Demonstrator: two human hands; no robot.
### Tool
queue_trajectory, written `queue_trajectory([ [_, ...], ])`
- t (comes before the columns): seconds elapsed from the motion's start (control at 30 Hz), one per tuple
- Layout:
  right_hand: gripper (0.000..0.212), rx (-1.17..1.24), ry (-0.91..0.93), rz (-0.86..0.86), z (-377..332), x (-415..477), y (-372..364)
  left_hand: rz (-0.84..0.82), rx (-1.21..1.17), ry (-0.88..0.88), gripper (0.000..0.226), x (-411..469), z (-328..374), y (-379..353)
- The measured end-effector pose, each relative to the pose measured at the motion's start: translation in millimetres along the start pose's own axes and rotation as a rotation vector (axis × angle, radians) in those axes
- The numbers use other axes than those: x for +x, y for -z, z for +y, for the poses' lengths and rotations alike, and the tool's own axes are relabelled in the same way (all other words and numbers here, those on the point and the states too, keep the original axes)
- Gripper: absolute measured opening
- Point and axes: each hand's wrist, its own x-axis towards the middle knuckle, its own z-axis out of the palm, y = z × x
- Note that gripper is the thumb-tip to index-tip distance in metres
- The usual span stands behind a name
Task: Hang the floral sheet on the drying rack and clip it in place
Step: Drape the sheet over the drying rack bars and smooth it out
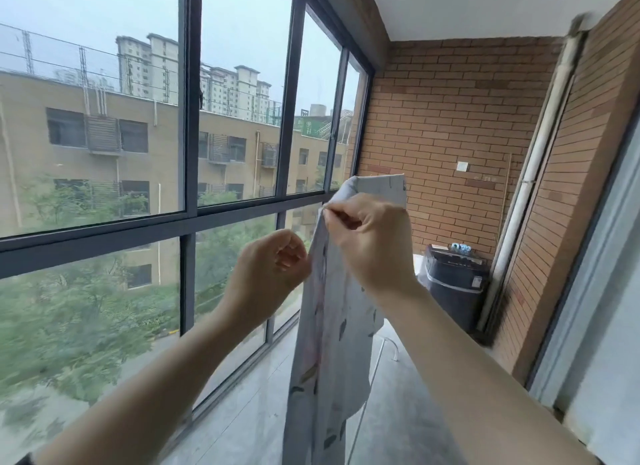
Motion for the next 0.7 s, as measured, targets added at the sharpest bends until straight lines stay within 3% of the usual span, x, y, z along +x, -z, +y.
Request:
queue_trajectory([
  [0.2, 0.01, 0.148, -0.161, -0.008, -11, 19, -1, 0.04, 0.068, 0.085, 0.012, 13, 19, 12],
  [0.3, 0.007, 0.163, -0.188, -0.018, -12, 14, 1, -0.04, 0.046, 0.077, 0.01, 9, 13, 11],
  [0.43, 0.006, 0.215, -0.256, -0.031, -14, 14, -4, -0.147, 0.05, 0.116, 0.028, 10, 8, 2],
  [0.53, 0.005, 0.255, -0.304, -0.029, -14, 19, -11, -0.016, 0.124, 0.075, 0.01, 19, 4, -3],
  [0.7, 0.009, 0.338, -0.319, -0.132, -6, 24, -18, 0.078, 0.047, 0.08, 0.027, 25, -24, 11],
])
